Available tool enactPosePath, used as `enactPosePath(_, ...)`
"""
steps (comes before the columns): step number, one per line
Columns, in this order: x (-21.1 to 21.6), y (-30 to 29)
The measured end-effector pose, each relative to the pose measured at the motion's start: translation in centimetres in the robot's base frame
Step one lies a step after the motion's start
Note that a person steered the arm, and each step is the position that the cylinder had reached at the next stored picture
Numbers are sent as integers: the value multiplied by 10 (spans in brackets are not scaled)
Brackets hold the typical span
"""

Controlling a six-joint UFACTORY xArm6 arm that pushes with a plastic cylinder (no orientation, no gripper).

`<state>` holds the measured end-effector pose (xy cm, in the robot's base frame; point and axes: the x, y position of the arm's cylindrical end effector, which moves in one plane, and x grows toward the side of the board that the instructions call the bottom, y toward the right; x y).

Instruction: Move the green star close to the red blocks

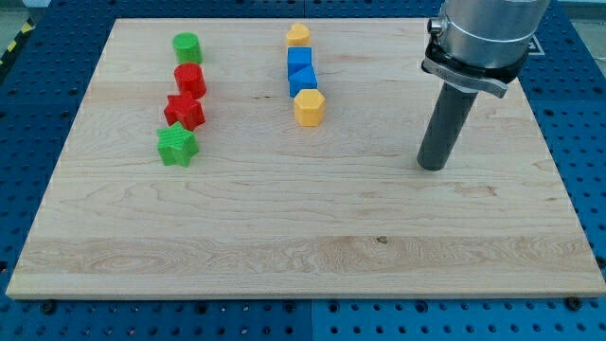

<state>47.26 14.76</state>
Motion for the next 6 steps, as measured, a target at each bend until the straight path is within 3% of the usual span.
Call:
enactPosePath(4,3,-18)
enactPosePath(6,-10,-121)
